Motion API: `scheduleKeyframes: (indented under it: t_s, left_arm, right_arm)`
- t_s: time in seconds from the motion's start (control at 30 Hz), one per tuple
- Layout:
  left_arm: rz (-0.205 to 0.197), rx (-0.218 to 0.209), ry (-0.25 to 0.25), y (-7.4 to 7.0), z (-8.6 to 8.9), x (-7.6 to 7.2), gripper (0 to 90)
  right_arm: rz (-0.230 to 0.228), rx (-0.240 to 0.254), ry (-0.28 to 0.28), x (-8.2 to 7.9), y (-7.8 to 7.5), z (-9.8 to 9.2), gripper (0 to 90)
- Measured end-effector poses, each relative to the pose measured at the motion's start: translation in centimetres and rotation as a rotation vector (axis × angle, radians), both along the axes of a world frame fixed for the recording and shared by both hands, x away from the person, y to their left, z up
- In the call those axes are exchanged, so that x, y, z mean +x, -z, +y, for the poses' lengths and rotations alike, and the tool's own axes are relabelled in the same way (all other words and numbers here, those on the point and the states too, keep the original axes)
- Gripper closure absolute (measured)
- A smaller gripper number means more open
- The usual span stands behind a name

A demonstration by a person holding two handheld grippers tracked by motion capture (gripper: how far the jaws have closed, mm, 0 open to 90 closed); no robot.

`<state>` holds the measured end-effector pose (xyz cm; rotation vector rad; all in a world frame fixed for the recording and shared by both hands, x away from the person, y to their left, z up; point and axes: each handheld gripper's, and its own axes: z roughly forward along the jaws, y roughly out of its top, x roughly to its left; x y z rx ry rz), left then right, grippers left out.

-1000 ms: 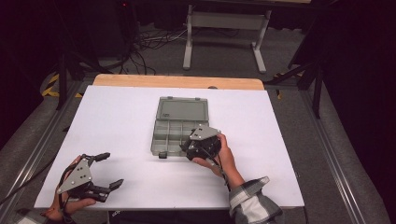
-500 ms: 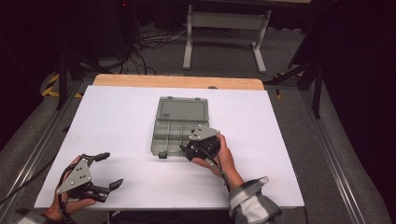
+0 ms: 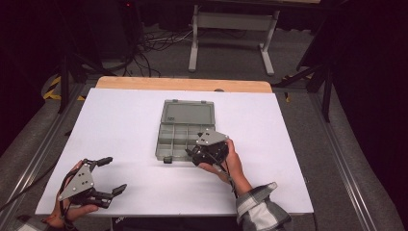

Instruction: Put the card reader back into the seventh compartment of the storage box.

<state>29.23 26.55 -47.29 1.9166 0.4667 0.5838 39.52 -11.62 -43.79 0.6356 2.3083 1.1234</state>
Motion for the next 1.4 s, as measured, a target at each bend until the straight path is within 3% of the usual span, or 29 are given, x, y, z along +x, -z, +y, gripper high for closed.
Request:
scheduleKeyframes:
  t_s: [0.53,0.87,1.4]
  left_arm:
    - [-0.005,0.011,-0.012,0.1,0.0,0.1,5.9]
    - [0.002,0.013,-0.012,0.1,-0.1,0.1,5.9]
    - [0.007,0.009,-0.009,0.2,-0.1,0.2,5.8]
  right_arm:
    - [-0.061,0.053,-0.012,-0.9,-0.9,-0.4,24.3]
    - [-0.107,0.051,0.000,-1.4,-1.4,-0.4,20.9]
    - [-0.137,0.068,0.012,-1.9,-2.1,-0.8,16.6]
